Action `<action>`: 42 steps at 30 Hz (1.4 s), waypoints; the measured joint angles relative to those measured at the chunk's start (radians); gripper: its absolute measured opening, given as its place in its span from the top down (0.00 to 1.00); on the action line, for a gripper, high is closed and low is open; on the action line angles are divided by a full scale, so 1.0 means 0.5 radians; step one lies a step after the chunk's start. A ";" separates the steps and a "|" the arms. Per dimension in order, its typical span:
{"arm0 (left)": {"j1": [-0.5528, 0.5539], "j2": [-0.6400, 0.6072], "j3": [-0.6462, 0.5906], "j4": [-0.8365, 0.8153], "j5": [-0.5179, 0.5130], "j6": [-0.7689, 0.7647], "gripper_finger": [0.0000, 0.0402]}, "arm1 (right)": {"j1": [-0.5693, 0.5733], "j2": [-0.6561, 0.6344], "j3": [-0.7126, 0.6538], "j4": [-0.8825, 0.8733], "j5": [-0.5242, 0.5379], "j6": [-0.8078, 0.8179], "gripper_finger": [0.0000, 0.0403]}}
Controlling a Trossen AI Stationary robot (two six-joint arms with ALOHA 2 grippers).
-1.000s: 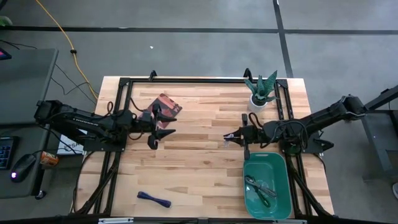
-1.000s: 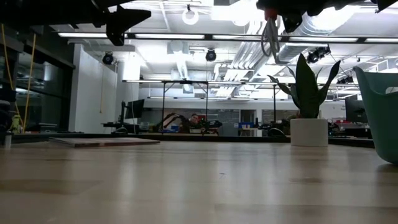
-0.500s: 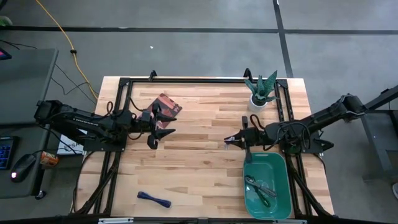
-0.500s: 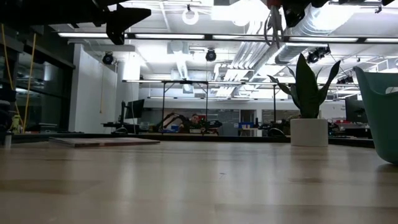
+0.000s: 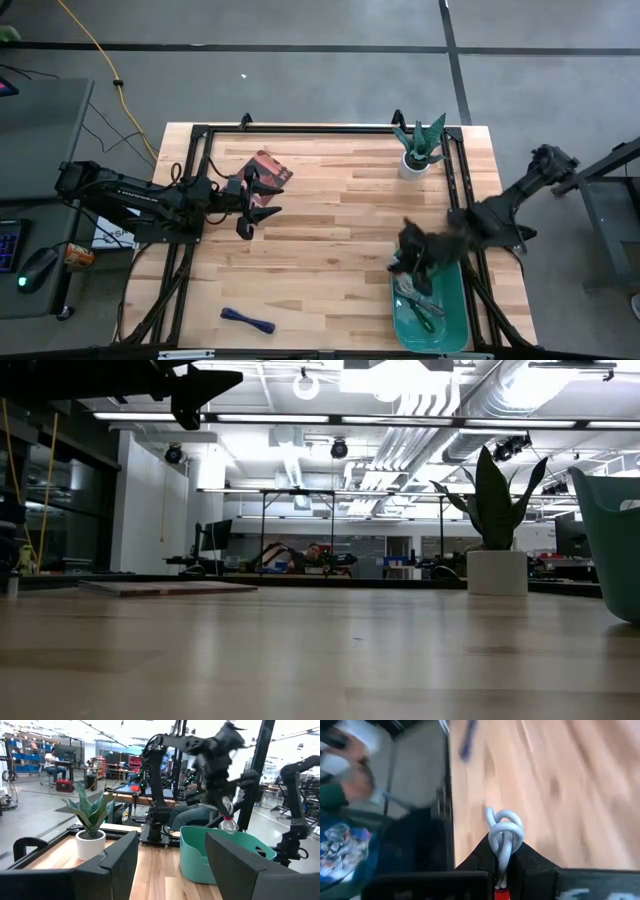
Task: Pick and place USB-C Cables
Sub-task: Put the white USB cable into the bin
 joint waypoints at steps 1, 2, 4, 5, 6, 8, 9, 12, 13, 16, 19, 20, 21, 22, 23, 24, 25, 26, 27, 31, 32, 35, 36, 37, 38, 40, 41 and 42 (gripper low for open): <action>0.000 0.000 0.000 0.002 0.000 0.000 0.48 | 0.062 0.056 0.063 -0.128 -0.001 0.161 0.99; 0.000 0.000 0.000 0.006 0.000 -0.001 0.48 | 0.122 0.114 0.117 -0.243 -0.001 0.317 0.99; 0.000 0.000 0.000 0.006 0.000 -0.016 0.48 | 0.222 0.235 0.186 -0.448 -0.014 0.653 0.99; 0.000 0.000 0.000 0.006 0.001 -0.033 0.48 | 0.266 0.294 0.196 -0.530 -0.054 0.802 0.99; 0.000 0.000 0.000 0.006 0.001 -0.047 0.48 | 0.305 0.349 0.197 -0.596 -0.105 0.934 0.99; 0.000 0.000 0.000 0.006 0.001 -0.053 0.48 | 0.370 0.447 0.195 -0.670 -0.212 1.158 0.99; 0.000 0.000 0.000 0.006 0.001 -0.053 0.48 | 0.395 0.497 0.195 -0.722 -0.268 1.248 0.99; 0.000 0.000 0.000 0.006 0.001 -0.053 0.48 | 0.435 0.632 0.191 -0.820 -0.375 1.377 0.99; 0.000 0.000 0.000 0.006 0.001 -0.053 0.48 | 0.437 0.668 0.191 -0.825 -0.359 1.384 0.99; 0.000 0.000 0.000 0.005 0.001 -0.053 0.48 | 0.425 0.801 0.191 -0.819 -0.326 1.388 0.99; 0.000 0.000 0.000 0.005 0.001 -0.053 0.48 | 0.415 0.941 0.191 -0.819 -0.353 1.347 0.99; 0.000 0.000 0.000 0.005 0.001 -0.053 0.48 | 0.412 0.990 0.191 -0.818 -0.373 1.331 0.99; 0.000 0.000 0.000 0.005 0.001 -0.053 0.48 | 0.404 1.039 0.191 -0.817 -0.398 1.322 0.99; 0.000 0.000 0.000 0.005 0.001 -0.053 0.48 | 0.395 1.083 0.191 -0.818 -0.441 1.312 0.99; 0.000 0.000 0.000 0.005 0.000 -0.053 0.48 | 0.386 1.124 0.191 -0.818 -0.491 1.284 0.99; 0.001 0.000 0.000 0.005 0.000 -0.053 0.48 | 0.379 1.162 0.191 -0.815 -0.518 1.266 0.99; 0.004 0.000 0.000 0.006 0.000 -0.053 0.48 | 0.374 1.197 0.191 -0.807 -0.533 1.240 0.99; 0.004 0.000 0.000 0.008 0.000 -0.046 0.48 | 0.367 1.230 0.191 -0.795 -0.535 1.224 0.99; 0.004 0.000 0.000 0.008 -0.001 -0.036 0.48 | 0.364 1.258 0.191 -0.787 -0.538 1.202 0.99; 0.004 0.000 0.000 0.022 -0.019 -0.001 0.48 | 0.334 1.332 0.191 -0.750 -0.585 1.145 0.99; 0.004 0.000 0.000 0.022 -0.021 -0.001 0.48 | 0.329 1.342 0.191 -0.747 -0.587 1.140 0.99; 0.004 0.000 0.000 0.022 -0.022 -0.001 0.48 | 0.314 1.357 0.191 -0.720 -0.594 1.128 0.99; 0.004 0.000 0.000 0.022 -0.022 -0.001 0.48 | 0.313 1.356 0.190 -0.711 -0.594 1.131 0.99; 0.004 0.000 0.000 0.022 -0.022 -0.001 0.48 | 0.313 1.356 0.190 -0.695 -0.591 1.131 0.99; 0.004 0.000 0.000 0.022 -0.022 -0.001 0.48 | 0.313 1.356 0.191 -0.681 -0.585 1.131 0.98; 0.004 0.000 0.000 0.023 -0.022 -0.001 0.48 | 0.314 1.356 0.190 -0.678 -0.584 1.126 0.97; 0.004 0.000 0.000 0.022 -0.022 -0.001 0.48 | 0.314 1.356 0.190 -0.680 -0.584 1.126 0.96; 0.004 0.000 0.000 0.023 -0.022 -0.001 0.48 | 0.315 1.356 0.190 -0.681 -0.581 1.126 0.96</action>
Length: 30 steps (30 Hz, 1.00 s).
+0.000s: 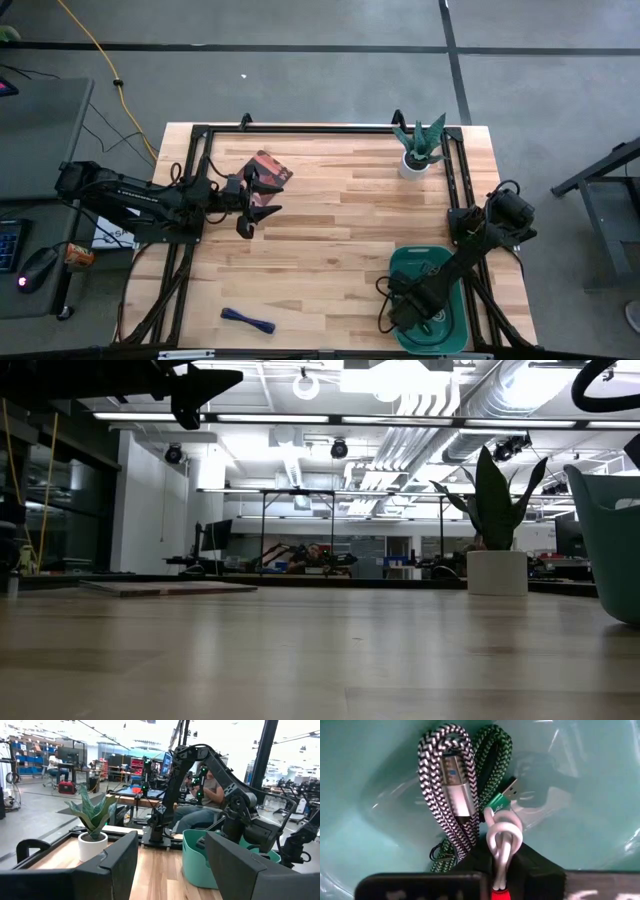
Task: Pick and place USB-C Cables
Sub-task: Put the white USB cable into the bin
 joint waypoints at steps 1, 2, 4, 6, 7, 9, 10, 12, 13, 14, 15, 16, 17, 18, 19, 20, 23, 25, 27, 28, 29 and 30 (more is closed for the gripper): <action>0.000 0.000 0.000 0.000 0.000 0.000 0.48 | 0.000 0.000 0.000 -0.001 0.004 0.000 0.95; 0.000 0.000 0.000 0.000 0.000 -0.001 0.48 | 0.001 0.000 0.000 -0.001 0.006 0.000 0.94; 0.000 0.000 0.000 0.000 0.000 -0.014 0.48 | 0.001 0.000 0.000 -0.001 0.009 0.000 0.94; 0.000 0.000 0.000 0.000 0.000 -0.014 0.48 | 0.001 0.000 -0.001 -0.002 0.010 0.000 0.93; 0.000 0.000 0.000 0.000 0.000 -0.014 0.48 | 0.000 0.000 0.000 -0.002 0.008 0.000 0.93; 0.000 0.000 0.000 0.000 -0.001 -0.001 0.48 | 0.001 0.000 -0.001 -0.003 0.008 0.000 0.93; 0.000 0.000 0.000 0.000 -0.007 0.003 0.48 | 0.001 0.000 -0.001 -0.006 0.008 0.000 0.93; 0.000 0.000 0.000 0.000 -0.027 0.001 0.48 | -0.002 0.000 -0.001 -0.014 0.008 -0.001 0.93; 0.000 0.000 0.000 0.000 -0.028 0.000 0.48 | -0.006 0.000 -0.001 -0.017 0.007 -0.001 0.93; 0.000 0.000 0.000 0.000 -0.031 0.000 0.48 | -0.011 0.000 -0.001 -0.019 0.003 -0.001 0.92; 0.000 0.000 0.000 0.000 -0.031 0.001 0.48 | -0.015 0.000 -0.001 -0.022 0.000 0.000 0.92; 0.000 0.000 0.000 0.000 -0.031 0.001 0.48 | -0.021 0.000 -0.001 -0.028 -0.002 -0.001 0.90; 0.000 0.000 0.000 0.000 -0.031 0.000 0.48 | -0.027 0.000 -0.001 -0.031 -0.005 0.001 0.89; 0.000 0.000 0.000 0.000 -0.031 0.000 0.48 | -0.029 0.000 -0.001 -0.032 -0.005 0.008 0.86; 0.000 0.000 0.000 0.000 -0.031 0.000 0.48 | -0.034 0.000 -0.001 -0.034 -0.005 0.008 0.83; 0.000 0.000 0.000 0.000 -0.031 0.000 0.48 | -0.040 0.000 -0.001 -0.034 -0.005 0.007 0.80; 0.000 0.000 0.000 0.001 -0.031 -0.010 0.48 | -0.040 -0.001 -0.001 -0.037 -0.028 -0.041 0.68; 0.000 0.000 0.000 0.001 -0.031 -0.013 0.48 | -0.041 -0.004 -0.001 -0.044 -0.080 -0.103 0.61; 0.000 0.000 0.000 0.000 -0.031 -0.014 0.48 | -0.041 -0.004 0.012 -0.078 -0.137 -0.159 0.55; 0.000 0.001 0.000 0.001 -0.031 -0.014 0.48 | -0.040 -0.004 0.023 -0.095 -0.147 -0.175 0.53; 0.000 0.000 0.000 0.001 -0.031 -0.014 0.48 | -0.040 -0.004 0.036 -0.109 -0.149 -0.200 0.51; 0.000 0.001 0.000 0.001 -0.031 -0.014 0.48 | -0.040 -0.004 0.052 -0.139 -0.149 -0.217 0.50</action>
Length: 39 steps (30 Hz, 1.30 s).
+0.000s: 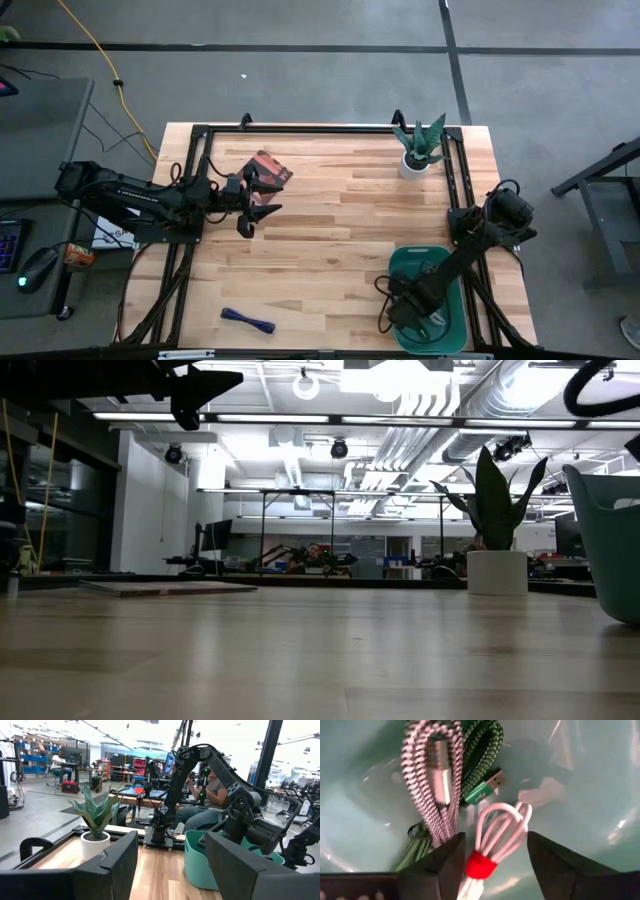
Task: Pick and place USB-C Cables
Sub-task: Put the white USB cable into the bin, then put the black purple USB cable into the bin
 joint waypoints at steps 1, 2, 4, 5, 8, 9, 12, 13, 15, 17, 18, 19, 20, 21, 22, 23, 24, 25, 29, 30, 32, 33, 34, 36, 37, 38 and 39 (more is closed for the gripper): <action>0.000 0.000 0.000 0.000 0.000 0.000 0.48 | 0.000 0.000 0.024 -0.037 0.000 -0.022 0.49; 0.000 0.000 0.000 0.000 0.000 0.000 0.48 | 0.001 0.000 0.051 -0.075 0.002 -0.044 0.49; 0.000 0.000 0.000 0.000 0.000 0.000 0.48 | 0.003 -0.001 0.113 -0.152 0.041 -0.089 0.48; 0.000 0.000 0.000 0.000 0.000 0.000 0.48 | 0.010 -0.001 0.150 -0.201 0.080 -0.112 0.48; 0.000 0.000 0.000 -0.001 0.000 0.001 0.48 | 0.036 -0.001 0.268 -0.313 0.200 -0.168 0.48; 0.000 0.000 0.000 0.000 0.000 0.001 0.48 | 0.049 -0.001 0.306 -0.358 0.237 -0.181 0.48; 0.000 -0.001 0.000 0.000 0.000 0.000 0.48 | 0.080 -0.002 0.415 -0.506 0.345 -0.163 0.48; 0.000 0.000 0.000 0.000 0.000 0.000 0.48 | 0.088 -0.002 0.449 -0.550 0.366 -0.151 0.48; 0.000 0.000 0.000 -0.001 0.001 0.000 0.48 | 0.111 -0.002 0.520 -0.672 0.420 -0.110 0.48; 0.000 0.000 0.000 -0.001 0.001 0.000 0.48 | 0.142 -0.009 0.579 -0.789 0.499 -0.069 0.48; 0.000 -0.001 0.000 -0.001 0.001 0.000 0.48 | 0.164 -0.025 0.595 -0.841 0.540 -0.037 0.48; 0.000 0.000 0.000 -0.001 0.001 0.000 0.48 | 0.185 -0.051 0.602 -0.891 0.569 0.008 0.48; 0.000 0.000 0.000 -0.001 0.001 0.000 0.48 | 0.209 -0.086 0.603 -0.934 0.592 0.071 0.48; 0.000 0.000 0.000 -0.002 0.001 0.000 0.48 | 0.238 -0.128 0.604 -0.969 0.629 0.135 0.48; 0.000 0.000 0.000 -0.002 0.001 0.000 0.48 | 0.269 -0.170 0.604 -0.996 0.681 0.212 0.48; 0.000 0.000 0.000 -0.003 0.001 -0.001 0.48 | 0.301 -0.214 0.604 -1.012 0.751 0.290 0.48; 0.000 0.000 0.000 -0.008 0.001 -0.003 0.48 | 0.334 -0.264 0.604 -1.022 0.841 0.361 0.48; 0.000 0.000 0.000 -0.010 0.001 -0.004 0.48 | 0.363 -0.312 0.604 -1.021 0.950 0.421 0.48; 0.000 0.000 0.000 -0.005 0.001 -0.002 0.48 | 0.397 -0.509 0.605 -0.938 1.355 0.507 0.48; 0.000 0.000 0.000 -0.002 0.001 -0.002 0.48 | 0.394 -0.550 0.605 -0.924 1.479 0.473 0.48; 0.000 0.000 0.000 -0.004 0.001 -0.001 0.48 | 0.377 -0.619 0.605 -0.906 1.714 0.343 0.48; 0.000 0.000 0.000 -0.009 0.001 -0.001 0.48 | 0.361 -0.649 0.606 -0.898 1.813 0.271 0.48; 0.000 0.000 0.000 -0.014 0.001 -0.001 0.48 | 0.343 -0.673 0.606 -0.899 1.911 0.207 0.48; 0.000 0.000 0.000 -0.023 0.003 -0.001 0.48 | 0.297 -0.710 0.606 -0.890 2.084 0.072 0.48; 0.000 0.000 0.000 -0.024 0.009 -0.001 0.48 | 0.265 -0.724 0.605 -0.884 2.155 0.006 0.48; 0.000 0.000 0.000 -0.024 0.016 -0.002 0.48 | 0.234 -0.731 0.605 -0.874 2.220 -0.067 0.48; 0.000 0.000 0.000 -0.024 0.026 -0.006 0.48 | 0.199 -0.740 0.592 -0.846 2.279 -0.135 0.48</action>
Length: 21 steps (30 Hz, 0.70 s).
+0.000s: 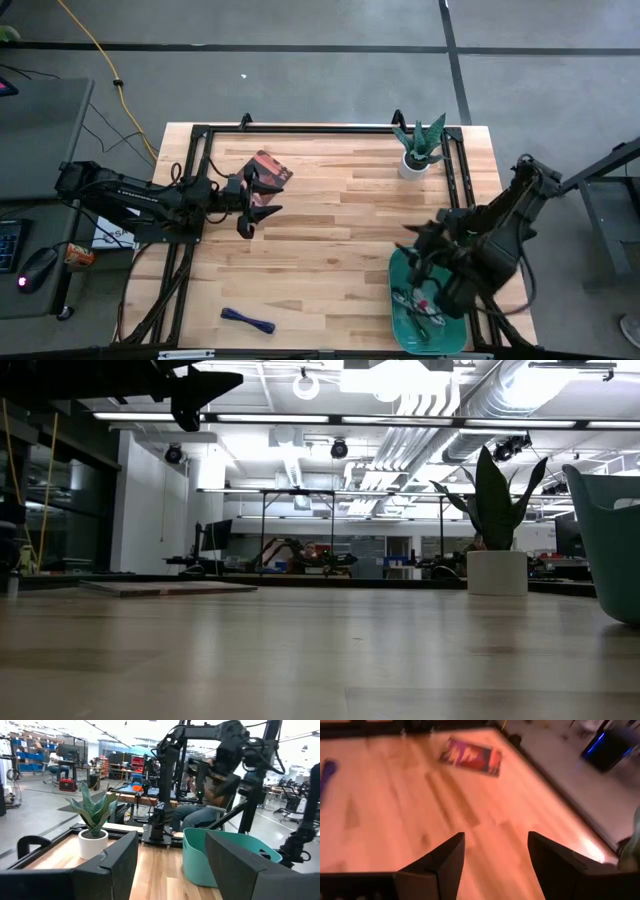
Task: Pick and place USB-C Cables
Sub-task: Put the black purple USB cable into the bin
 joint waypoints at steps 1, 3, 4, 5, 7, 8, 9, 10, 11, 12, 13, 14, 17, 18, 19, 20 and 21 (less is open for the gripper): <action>0.000 0.000 0.000 0.000 0.015 -0.010 0.48 | -0.034 -0.015 -0.036 0.057 0.050 -0.065 0.48; 0.000 0.000 0.000 0.000 0.062 -0.053 0.48 | -0.117 -0.052 -0.153 0.222 0.071 -0.224 0.48; 0.000 0.000 0.000 0.000 0.094 -0.078 0.48 | -0.164 -0.075 -0.237 0.343 0.040 -0.312 0.48; 0.000 0.000 0.000 0.000 0.129 -0.093 0.48 | -0.213 -0.103 -0.342 0.473 -0.023 -0.401 0.48; -0.001 0.000 0.000 0.000 0.193 -0.103 0.48 | -0.320 -0.168 -0.565 0.783 -0.187 -0.593 0.48; -0.001 0.000 0.000 0.000 0.208 -0.102 0.48 | -0.377 -0.210 -0.676 0.946 -0.271 -0.690 0.48; -0.001 0.000 0.000 0.001 0.215 -0.102 0.48 | -0.433 -0.257 -0.785 1.123 -0.341 -0.793 0.48; -0.001 0.000 0.000 0.001 0.216 -0.101 0.48 | -0.486 -0.305 -0.887 1.328 -0.400 -0.912 0.48; -0.001 0.000 0.000 0.003 0.216 -0.101 0.48 | -0.540 -0.353 -0.993 1.561 -0.444 -1.043 0.48; -0.001 0.000 0.000 0.008 0.215 -0.097 0.48 | -0.595 -0.401 -1.105 1.810 -0.486 -1.193 0.48; -0.001 0.000 0.000 0.008 0.216 -0.083 0.48 | -0.648 -0.445 -1.216 2.082 -0.553 -1.355 0.48; -0.001 0.000 0.000 0.008 0.215 -0.068 0.48 | -0.705 -0.484 -1.325 2.349 -0.653 -1.519 0.48; -0.001 0.000 0.000 0.008 0.216 -0.037 0.48 | -0.892 -0.559 -1.637 3.147 -1.011 -1.917 0.48; -0.001 0.000 0.000 0.008 0.215 -0.034 0.48 | -0.953 -0.568 -1.726 3.384 -1.107 -2.006 0.48; -0.001 0.000 0.000 0.008 0.215 -0.032 0.48 | -1.008 -0.570 -1.807 3.597 -1.189 -2.071 0.48; -0.001 0.000 0.000 0.008 0.215 -0.032 0.48 | -1.055 -0.569 -1.879 3.789 -1.259 -2.115 0.48; -0.001 0.000 0.000 0.008 0.215 -0.032 0.48 | -1.097 -0.570 -1.941 3.955 -1.319 -2.151 0.48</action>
